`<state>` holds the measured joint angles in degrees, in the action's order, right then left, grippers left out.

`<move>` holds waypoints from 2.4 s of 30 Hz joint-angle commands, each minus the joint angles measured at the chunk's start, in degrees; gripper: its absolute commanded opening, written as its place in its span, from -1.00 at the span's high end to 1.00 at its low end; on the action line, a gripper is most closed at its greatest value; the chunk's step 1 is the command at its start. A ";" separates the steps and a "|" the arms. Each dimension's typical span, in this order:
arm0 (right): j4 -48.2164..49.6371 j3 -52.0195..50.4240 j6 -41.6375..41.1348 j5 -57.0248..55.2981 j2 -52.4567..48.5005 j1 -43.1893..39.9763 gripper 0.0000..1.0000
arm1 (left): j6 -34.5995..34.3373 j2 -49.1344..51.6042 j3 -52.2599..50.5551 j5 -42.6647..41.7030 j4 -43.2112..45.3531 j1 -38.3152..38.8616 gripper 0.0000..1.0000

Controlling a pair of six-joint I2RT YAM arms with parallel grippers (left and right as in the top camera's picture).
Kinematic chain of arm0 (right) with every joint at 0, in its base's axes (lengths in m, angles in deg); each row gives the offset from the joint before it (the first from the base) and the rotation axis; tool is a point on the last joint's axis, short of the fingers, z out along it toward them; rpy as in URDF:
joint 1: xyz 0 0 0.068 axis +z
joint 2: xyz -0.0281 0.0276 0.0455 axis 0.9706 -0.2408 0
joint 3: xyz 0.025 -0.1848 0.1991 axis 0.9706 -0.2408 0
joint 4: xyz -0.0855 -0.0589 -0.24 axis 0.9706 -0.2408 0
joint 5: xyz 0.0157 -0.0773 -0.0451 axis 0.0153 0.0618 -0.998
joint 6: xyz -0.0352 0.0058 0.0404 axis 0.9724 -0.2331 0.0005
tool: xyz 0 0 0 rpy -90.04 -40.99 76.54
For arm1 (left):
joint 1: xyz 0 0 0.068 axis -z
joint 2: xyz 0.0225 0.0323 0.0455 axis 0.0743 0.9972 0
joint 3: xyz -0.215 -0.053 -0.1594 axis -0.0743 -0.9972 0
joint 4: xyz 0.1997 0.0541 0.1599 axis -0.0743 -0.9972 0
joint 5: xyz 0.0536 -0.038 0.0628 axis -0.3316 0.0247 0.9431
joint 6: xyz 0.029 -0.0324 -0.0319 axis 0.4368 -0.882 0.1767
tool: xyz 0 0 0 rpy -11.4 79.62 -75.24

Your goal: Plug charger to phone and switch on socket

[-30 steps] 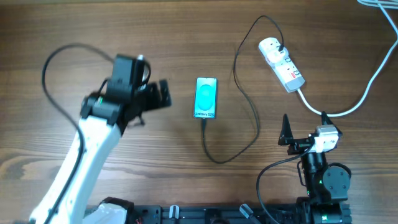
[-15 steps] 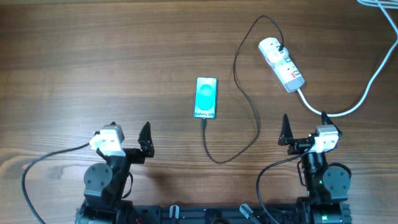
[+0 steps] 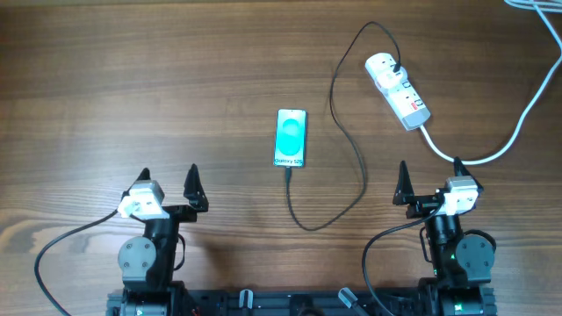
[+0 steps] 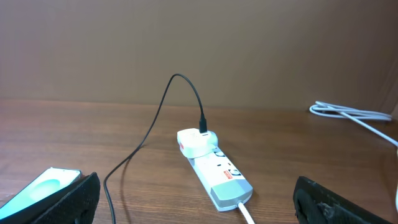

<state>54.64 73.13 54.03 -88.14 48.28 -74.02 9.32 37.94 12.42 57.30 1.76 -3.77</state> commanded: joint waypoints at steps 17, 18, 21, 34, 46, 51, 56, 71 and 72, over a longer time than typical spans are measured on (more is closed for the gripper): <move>0.15 -0.07 -0.02 -0.09 0.46 -0.31 -0.99 | 12.81 -0.63 -0.52 -1.22 -0.09 -0.24 -1.00; 0.17 -0.07 -0.04 -0.07 0.46 -0.31 -1.00 | 12.81 -0.63 -0.52 -1.05 -0.11 -0.24 -1.00; 0.15 -0.07 -0.02 -0.09 0.46 -0.31 -1.00 | 11.50 -0.63 -0.52 -0.87 -0.09 -0.24 -1.00; 0.15 -0.07 -0.02 -0.07 0.46 -0.31 -0.99 | 11.54 -0.63 -0.52 -0.85 0.04 -0.24 -1.00; 0.17 -0.07 -0.02 -0.07 0.46 -0.31 -0.99 | 11.54 -0.63 -0.52 -0.85 0.04 -0.24 -1.00; 0.20 -0.07 0.09 -0.07 0.46 -0.31 -0.99 | 11.56 -0.63 -0.52 -0.85 0.04 -0.24 -1.00; 0.20 -0.07 0.11 -0.09 0.46 -0.31 -0.99 | 11.56 -0.63 -0.52 -0.85 0.04 -0.24 -1.00; 0.20 -0.07 0.09 -0.09 0.46 -0.31 -0.99 | 11.56 -0.63 -0.52 -0.85 0.04 -0.24 -1.00; 0.20 -0.07 0.09 -0.09 0.46 -0.31 -1.00 | 11.56 -0.63 -0.52 -0.85 0.07 -0.24 -1.00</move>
<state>54.64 73.13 54.03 -88.14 48.28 -74.02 21.38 37.94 12.42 56.54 1.76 -3.81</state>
